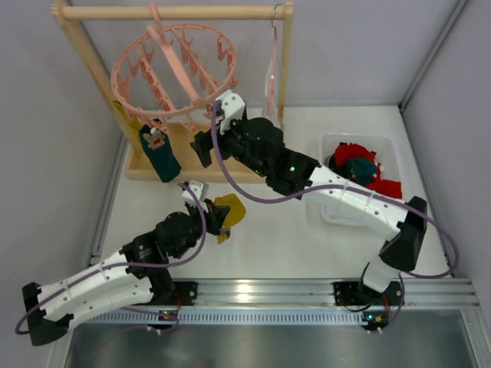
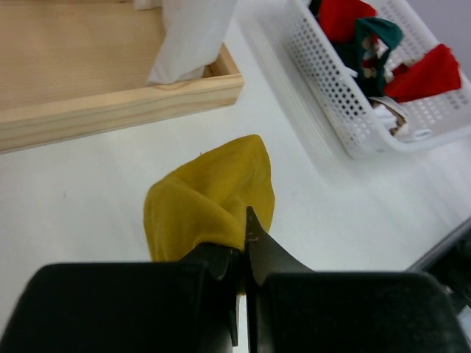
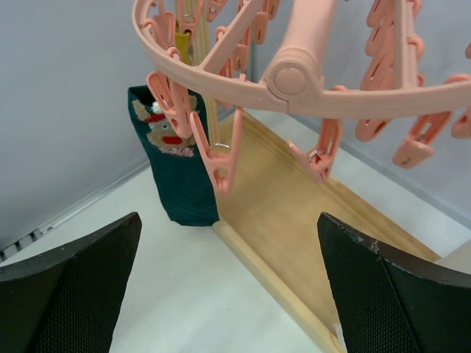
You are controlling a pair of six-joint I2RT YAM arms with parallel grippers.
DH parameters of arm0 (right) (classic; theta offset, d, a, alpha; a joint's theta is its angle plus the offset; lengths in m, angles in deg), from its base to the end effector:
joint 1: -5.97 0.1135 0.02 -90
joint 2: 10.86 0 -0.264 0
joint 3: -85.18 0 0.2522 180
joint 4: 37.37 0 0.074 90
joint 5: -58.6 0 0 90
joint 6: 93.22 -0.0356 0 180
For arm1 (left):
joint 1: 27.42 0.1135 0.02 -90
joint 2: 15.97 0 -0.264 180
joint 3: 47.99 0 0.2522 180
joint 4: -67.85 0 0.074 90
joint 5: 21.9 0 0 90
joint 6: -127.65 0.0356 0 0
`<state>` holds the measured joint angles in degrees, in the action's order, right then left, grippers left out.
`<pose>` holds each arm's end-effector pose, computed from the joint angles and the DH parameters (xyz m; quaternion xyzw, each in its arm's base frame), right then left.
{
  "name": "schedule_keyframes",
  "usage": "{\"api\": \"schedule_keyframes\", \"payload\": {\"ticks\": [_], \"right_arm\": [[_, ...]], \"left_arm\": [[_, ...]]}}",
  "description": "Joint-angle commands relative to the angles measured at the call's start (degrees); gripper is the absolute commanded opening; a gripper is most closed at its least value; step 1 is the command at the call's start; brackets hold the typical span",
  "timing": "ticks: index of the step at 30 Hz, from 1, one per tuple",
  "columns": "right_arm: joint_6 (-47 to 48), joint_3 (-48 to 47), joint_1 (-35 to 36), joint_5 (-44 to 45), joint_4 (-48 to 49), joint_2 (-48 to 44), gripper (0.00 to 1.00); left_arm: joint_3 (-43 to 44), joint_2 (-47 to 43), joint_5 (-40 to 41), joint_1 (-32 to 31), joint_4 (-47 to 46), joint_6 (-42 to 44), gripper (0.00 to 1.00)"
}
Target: Remove the socks clipped to the hanger
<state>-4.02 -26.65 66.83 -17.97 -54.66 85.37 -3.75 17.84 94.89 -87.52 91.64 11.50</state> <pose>0.2021 0.3455 0.4406 -0.2861 0.6577 0.2825 0.6371 0.0895 -0.1234 0.2816 0.0854 0.7719 -0.2797 0.5645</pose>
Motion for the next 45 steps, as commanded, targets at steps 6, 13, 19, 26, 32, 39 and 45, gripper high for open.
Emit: {"api": "schedule_keyframes", "payload": {"ticks": [6, 13, 19, 26, 32, 39, 45], "right_arm": [[-2.54, 16.63, 0.58, 3.69, -2.97, -22.55, 0.99], [-6.57, 29.94, 0.57, 24.24, -17.46, -41.45, 0.99], [-17.98, 33.46, 0.40, 45.26, -37.02, -55.08, 0.99], [-23.81, 32.94, 0.40, 51.08, -45.69, -68.79, 0.99], [-22.76, 30.48, 0.40, 52.14, -48.41, -71.17, 0.99], [-21.88, 31.17, 0.40, 50.64, -48.15, -71.44, 0.99], [-21.79, 32.23, 0.40, 48.97, -47.71, -71.79, 0.99]], "left_arm": [[7.66, 1.52, -17.02, -0.20, -1.14, 4.35, 0.00], [14.50, 13.38, -25.29, -0.20, -9.49, 2.51, 0.00], [27.77, 34.70, -30.47, -0.29, -11.43, 2.95, 0.00], [46.32, 55.74, -32.75, -0.29, -11.52, 1.98, 0.00], [63.72, 71.03, -34.08, -0.29, -11.43, 2.51, 0.00], [77.88, 87.02, -34.43, -0.29, -11.34, 2.25, 0.00], [81.32, 92.93, -33.74, 0.33, -10.29, 1.45, 0.39]]}}
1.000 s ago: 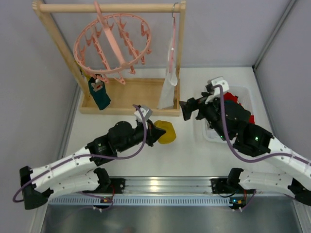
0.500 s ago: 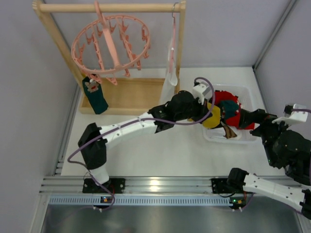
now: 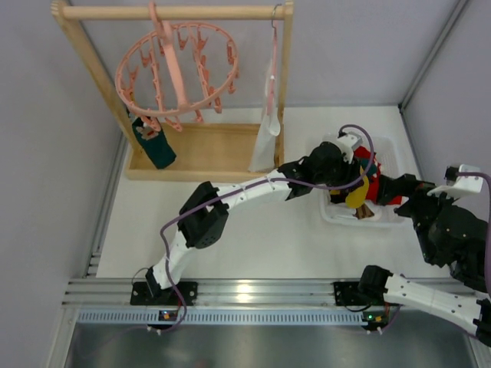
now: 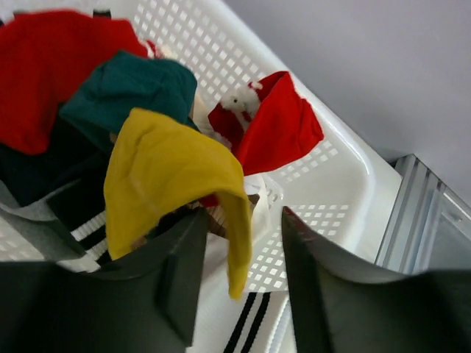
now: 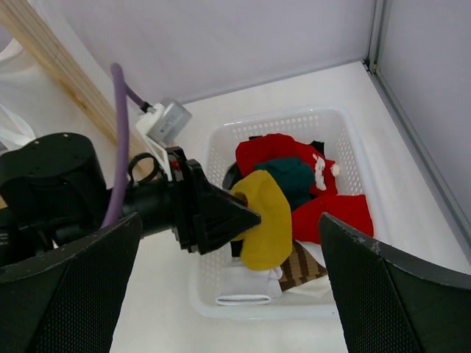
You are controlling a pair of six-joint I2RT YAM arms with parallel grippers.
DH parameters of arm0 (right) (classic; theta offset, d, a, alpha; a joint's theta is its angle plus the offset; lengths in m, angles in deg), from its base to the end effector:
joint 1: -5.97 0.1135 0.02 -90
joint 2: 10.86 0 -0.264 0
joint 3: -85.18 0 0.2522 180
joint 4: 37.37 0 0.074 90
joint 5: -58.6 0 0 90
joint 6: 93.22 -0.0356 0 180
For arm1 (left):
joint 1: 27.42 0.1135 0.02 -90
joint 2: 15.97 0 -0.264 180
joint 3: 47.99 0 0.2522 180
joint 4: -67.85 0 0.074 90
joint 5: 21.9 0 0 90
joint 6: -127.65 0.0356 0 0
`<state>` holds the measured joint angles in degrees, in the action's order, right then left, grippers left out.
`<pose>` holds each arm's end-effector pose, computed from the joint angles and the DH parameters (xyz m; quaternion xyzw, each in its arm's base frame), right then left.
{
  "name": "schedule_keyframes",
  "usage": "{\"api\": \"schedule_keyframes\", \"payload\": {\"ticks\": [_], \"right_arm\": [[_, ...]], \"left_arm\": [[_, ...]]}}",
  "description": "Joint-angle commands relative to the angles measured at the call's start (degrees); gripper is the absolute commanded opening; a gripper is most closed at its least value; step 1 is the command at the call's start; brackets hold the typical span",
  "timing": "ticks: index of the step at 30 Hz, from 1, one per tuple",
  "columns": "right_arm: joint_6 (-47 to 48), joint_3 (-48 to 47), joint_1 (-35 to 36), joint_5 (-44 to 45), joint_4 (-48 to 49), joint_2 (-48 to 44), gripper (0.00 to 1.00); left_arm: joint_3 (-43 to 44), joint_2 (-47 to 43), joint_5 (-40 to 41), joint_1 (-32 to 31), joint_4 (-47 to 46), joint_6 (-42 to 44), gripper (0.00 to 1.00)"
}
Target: Remove the socks clipped to the hanger
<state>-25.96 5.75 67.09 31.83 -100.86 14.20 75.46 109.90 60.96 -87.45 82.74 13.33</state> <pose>0.0359 -0.0008 0.4160 0.1081 0.7239 0.0723 0.6776 0.2614 -0.4622 0.2843 0.2816 0.7539 -0.4343 0.4047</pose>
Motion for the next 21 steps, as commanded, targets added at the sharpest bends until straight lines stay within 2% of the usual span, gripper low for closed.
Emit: {"api": "schedule_keyframes", "payload": {"ticks": [1, 6, 7, 11, 15, 21], "right_arm": [[0.15, 0.19, 0.14, -0.99, -1.33, -0.63, 1.00], [1.03, 1.68, 0.14, -1.52, 0.78, -0.89, 0.99], [1.12, 1.95, 0.14, -1.78, 1.13, -0.54, 0.99], [2.17, 2.91, 0.14, -2.22, 3.93, 0.51, 0.99], [3.05, 3.79, 0.14, -3.01, 7.09, 1.39, 0.99], [5.16, 6.16, 0.14, -5.91, 13.42, 2.36, 0.99]], "left_arm": [[1.76, 0.61, 0.54, 0.26, -1.39, -0.29, 0.52], [-4.90, -6.31, 3.51, 0.00, -1.39, 2.34, 0.79], [-6.58, -8.07, 4.66, -0.17, -1.39, 2.95, 0.97], [-15.19, -18.00, 13.62, -2.45, 1.15, 6.38, 0.98], [-25.64, -28.44, 22.49, -3.43, 3.97, 4.63, 0.98], [-49.80, -43.31, 43.49, -3.34, 4.67, 1.64, 0.99]]}}
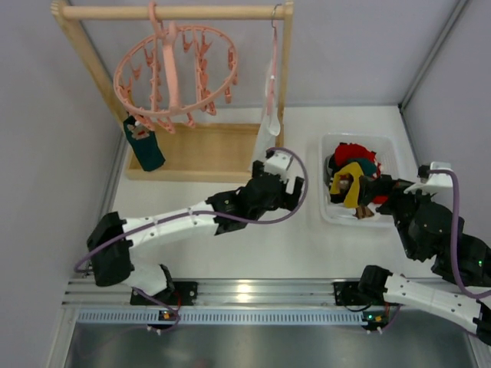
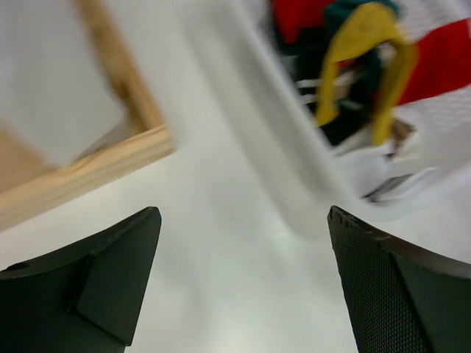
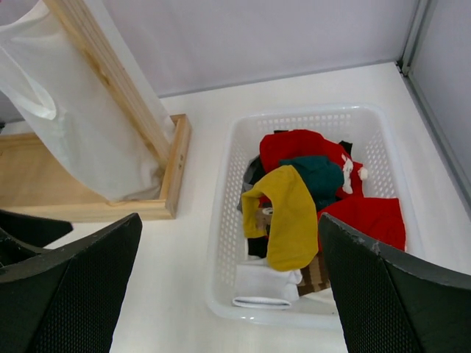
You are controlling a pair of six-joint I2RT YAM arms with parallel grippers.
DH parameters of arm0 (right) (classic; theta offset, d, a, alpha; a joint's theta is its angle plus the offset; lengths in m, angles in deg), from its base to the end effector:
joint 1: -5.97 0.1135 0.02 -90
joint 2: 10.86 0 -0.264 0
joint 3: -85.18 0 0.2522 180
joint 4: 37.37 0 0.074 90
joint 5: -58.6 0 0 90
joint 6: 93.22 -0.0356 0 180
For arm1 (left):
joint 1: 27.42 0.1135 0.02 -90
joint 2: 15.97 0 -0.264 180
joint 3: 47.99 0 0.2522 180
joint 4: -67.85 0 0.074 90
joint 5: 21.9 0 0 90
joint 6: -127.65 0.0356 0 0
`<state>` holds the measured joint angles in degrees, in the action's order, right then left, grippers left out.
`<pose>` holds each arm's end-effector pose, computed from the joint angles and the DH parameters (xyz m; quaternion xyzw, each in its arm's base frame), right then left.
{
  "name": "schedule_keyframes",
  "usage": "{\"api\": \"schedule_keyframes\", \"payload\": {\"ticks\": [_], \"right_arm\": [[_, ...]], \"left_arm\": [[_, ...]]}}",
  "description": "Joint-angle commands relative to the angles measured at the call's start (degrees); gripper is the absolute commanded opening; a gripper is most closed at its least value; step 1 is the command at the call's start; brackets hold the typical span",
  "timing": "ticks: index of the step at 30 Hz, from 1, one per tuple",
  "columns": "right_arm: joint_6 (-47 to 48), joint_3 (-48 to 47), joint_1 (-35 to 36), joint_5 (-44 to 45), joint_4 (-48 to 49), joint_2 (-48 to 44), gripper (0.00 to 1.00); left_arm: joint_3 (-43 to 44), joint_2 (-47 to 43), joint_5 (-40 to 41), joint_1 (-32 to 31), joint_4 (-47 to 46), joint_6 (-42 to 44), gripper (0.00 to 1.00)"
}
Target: Remove the socks clipped to the hanger
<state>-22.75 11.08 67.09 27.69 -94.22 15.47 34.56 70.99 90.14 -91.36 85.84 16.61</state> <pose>0.0480 0.0238 0.4028 0.0641 0.7324 0.0793 0.6732 0.1686 -0.3143 0.3170 0.1993 0.7981 -0.2517 0.5099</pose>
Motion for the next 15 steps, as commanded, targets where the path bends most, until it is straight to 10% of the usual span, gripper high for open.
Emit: {"api": "schedule_keyframes", "payload": {"ticks": [1, 6, 11, 15], "right_arm": [[2.13, 1.70, 0.14, -2.57, 7.75, 1.27, 0.99], [3.71, 4.26, 0.14, -6.08, 13.99, 3.11, 0.99], [5.02, 4.88, 0.14, -9.51, 19.52, 6.54, 0.99], [5.55, 5.67, 0.14, -12.24, 22.17, 10.14, 0.99]], "left_arm": [[-11.55, -8.78, 21.13, 0.57, 2.01, -2.25, 0.98], [-27.91, -22.07, 23.40, 5.48, 3.77, -9.71, 0.99], [-34.42, -32.45, 18.56, 23.75, 3.07, -15.08, 0.99], [-40.65, -33.08, 13.94, 34.99, -12.28, -9.31, 0.99]]}}
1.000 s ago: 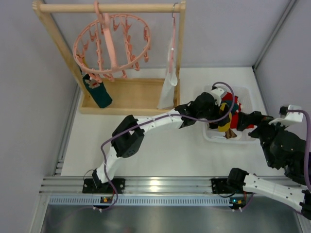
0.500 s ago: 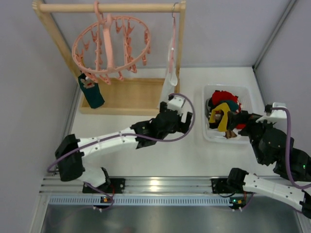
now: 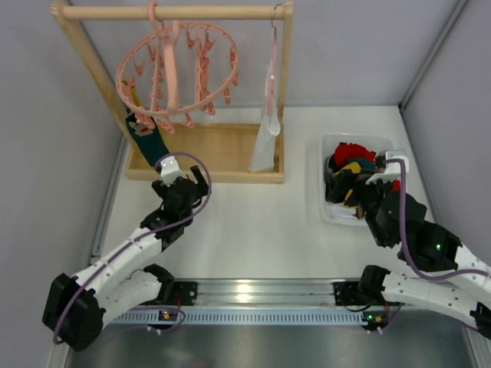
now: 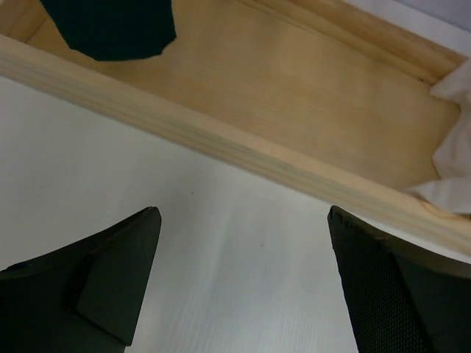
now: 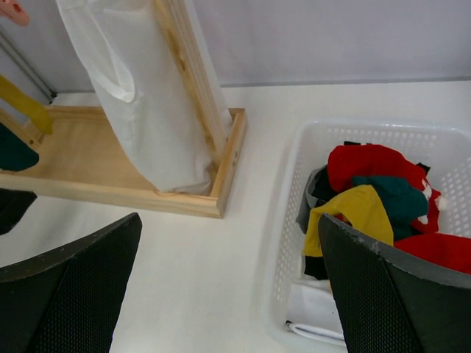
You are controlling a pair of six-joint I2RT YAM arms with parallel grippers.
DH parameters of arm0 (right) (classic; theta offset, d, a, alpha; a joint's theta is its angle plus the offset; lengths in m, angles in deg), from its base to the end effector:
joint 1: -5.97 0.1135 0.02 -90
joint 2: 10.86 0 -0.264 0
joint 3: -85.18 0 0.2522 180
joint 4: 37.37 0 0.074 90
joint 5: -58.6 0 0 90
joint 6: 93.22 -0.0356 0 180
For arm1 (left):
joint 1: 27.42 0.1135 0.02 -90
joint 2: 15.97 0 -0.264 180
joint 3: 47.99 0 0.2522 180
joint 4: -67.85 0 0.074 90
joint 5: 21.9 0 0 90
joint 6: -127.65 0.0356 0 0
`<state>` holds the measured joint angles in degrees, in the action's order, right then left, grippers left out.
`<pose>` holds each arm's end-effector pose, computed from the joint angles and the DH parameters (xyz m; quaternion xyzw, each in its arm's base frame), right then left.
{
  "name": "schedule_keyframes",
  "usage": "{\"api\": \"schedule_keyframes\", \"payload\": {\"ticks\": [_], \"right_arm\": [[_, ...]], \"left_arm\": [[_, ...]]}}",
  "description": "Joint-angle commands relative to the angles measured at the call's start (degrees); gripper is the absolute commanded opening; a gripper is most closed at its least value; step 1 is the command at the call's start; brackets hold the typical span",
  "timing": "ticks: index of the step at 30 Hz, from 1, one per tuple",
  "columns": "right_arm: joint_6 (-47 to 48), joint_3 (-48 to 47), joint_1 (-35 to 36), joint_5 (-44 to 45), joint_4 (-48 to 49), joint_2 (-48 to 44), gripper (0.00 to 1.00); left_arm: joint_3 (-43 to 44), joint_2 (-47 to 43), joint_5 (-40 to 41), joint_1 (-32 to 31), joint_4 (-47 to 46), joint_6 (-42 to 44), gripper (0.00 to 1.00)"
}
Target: Remove the socks clipped to the hanger
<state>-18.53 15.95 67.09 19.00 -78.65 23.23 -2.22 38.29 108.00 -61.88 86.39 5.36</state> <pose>0.0741 0.0776 0.3963 0.0001 0.7308 0.1252 0.6710 0.1823 -0.0974 0.2445 -0.1630 0.8048 -0.0271 0.5700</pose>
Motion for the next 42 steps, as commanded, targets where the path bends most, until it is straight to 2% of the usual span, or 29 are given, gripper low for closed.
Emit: {"api": "schedule_keyframes", "payload": {"ticks": [1, 2, 5, 7, 9, 12, 15, 19, 21, 25, 31, 39, 42], "right_arm": [[1.34, 0.97, 0.22, -3.98, 7.39, 2.82, 0.99], [1.42, 1.23, 0.22, -4.77, 8.88, 3.35, 0.99], [2.12, 2.29, 0.22, -7.41, 11.44, 5.20, 0.99], [2.48, 1.94, 0.14, -8.90, 12.23, 7.48, 0.99], [3.35, 1.33, 0.05, -9.87, 12.58, 9.49, 0.99], [4.58, 1.23, 0.05, -11.10, 13.55, 11.52, 1.00], [5.47, 1.85, -0.39, -12.68, 15.05, 12.75, 0.99], [6.34, 2.20, -1.00, -14.18, 15.66, 13.55, 1.00], [6.43, 2.46, -1.18, -14.70, 15.66, 13.29, 0.99], [6.35, 3.43, -1.62, -15.76, 15.84, 11.53, 0.99], [6.61, 4.66, -1.88, -16.37, 16.02, 8.98, 0.99], [6.52, 4.40, -2.15, -19.36, 16.10, 10.74, 0.99], [6.26, 4.31, -2.06, -20.59, 16.45, 11.35, 0.99]], "left_arm": [[-5.62, -0.21, -5.69, 6.93, -17.91, 6.50, 0.98], [-7.21, 0.14, -7.54, 8.34, -28.49, 8.72, 0.99], [-12.23, 3.39, -16.49, 15.71, -45.57, 9.19, 0.99], [-11.98, 7.16, -24.90, 23.16, -50.11, 10.22, 0.99], [-10.04, 9.27, -26.27, 26.18, -50.22, 13.12, 0.98], [-10.56, 11.65, -25.41, 32.50, -52.39, 8.32, 0.99], [-9.87, 14.99, -22.49, 33.23, -53.99, 8.38, 0.99], [-6.97, 18.59, -21.80, 33.31, -53.99, 15.75, 0.99], [-4.43, 20.88, -25.38, 34.01, -54.00, 18.39, 0.99], [-0.20, 25.10, -36.46, 36.91, -53.91, 33.47, 0.98], [1.03, 26.33, -39.20, 43.77, -53.91, 33.26, 0.99], [4.55, 30.99, -39.64, 44.91, -53.99, 41.42, 0.99], [6.74, 32.92, -44.47, 45.53, -53.99, 43.27, 0.99]]}}
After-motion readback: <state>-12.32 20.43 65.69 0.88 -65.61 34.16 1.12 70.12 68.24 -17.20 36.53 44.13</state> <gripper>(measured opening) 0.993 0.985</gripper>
